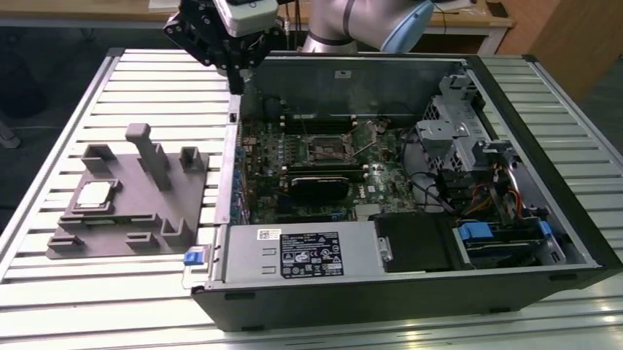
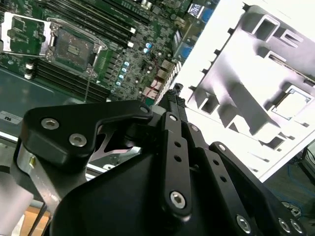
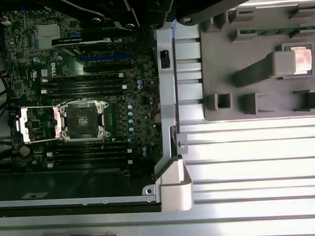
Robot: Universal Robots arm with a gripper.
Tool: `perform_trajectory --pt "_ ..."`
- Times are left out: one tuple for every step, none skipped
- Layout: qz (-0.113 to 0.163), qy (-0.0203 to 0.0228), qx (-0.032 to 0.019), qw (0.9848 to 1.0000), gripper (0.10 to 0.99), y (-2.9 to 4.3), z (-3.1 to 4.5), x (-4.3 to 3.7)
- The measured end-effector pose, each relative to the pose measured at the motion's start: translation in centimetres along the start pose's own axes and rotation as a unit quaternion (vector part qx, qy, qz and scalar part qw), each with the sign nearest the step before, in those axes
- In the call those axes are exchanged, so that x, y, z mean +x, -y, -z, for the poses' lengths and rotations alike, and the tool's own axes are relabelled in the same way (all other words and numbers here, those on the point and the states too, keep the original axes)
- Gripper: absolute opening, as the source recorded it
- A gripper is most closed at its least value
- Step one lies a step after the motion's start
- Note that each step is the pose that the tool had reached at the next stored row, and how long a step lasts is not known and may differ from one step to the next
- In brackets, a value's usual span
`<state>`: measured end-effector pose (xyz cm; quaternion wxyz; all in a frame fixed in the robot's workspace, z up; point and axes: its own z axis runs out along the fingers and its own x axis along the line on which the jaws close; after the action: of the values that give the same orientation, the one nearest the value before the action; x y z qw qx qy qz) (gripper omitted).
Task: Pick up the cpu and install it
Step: 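Reach for the cpu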
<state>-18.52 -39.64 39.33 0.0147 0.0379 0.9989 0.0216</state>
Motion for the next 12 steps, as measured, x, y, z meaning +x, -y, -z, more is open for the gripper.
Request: perform_trajectory --pt "0.0 0.0001 0.0 1.0 0.106 0.01 0.0 0.19" --pt "0.0 0.0002 0.0 1.0 0.106 0.03 0.01 0.38" --pt "0.0 0.0002 0.0 1.0 0.106 0.04 0.02 0.57" --pt "0.0 0.0003 0.0 1.0 0.106 0.06 0.02 0.75" --pt "0.0 0.0004 -0.0001 1.0 0.106 0.07 0.02 0.91" --pt "0.0 0.0004 -0.0001 1.0 0.106 0.08 0.03 1.08" --pt "0.0 0.0005 -0.0001 1.0 0.106 0.09 0.04 1.24" --pt "0.0 0.0005 0.0 1.0 0.106 0.1 0.04 1.36" --pt "0.0 0.0005 -0.0001 1.0 0.106 0.11 0.04 1.47" --pt "0.0 0.0005 -0.0001 1.0 0.106 0.12 0.05 1.59" --pt "0.0 0.0005 -0.0001 1.0 0.106 0.13 0.05 1.73" --pt "0.0 0.0005 0.0 1.0 0.106 0.14 0.06 1.86"
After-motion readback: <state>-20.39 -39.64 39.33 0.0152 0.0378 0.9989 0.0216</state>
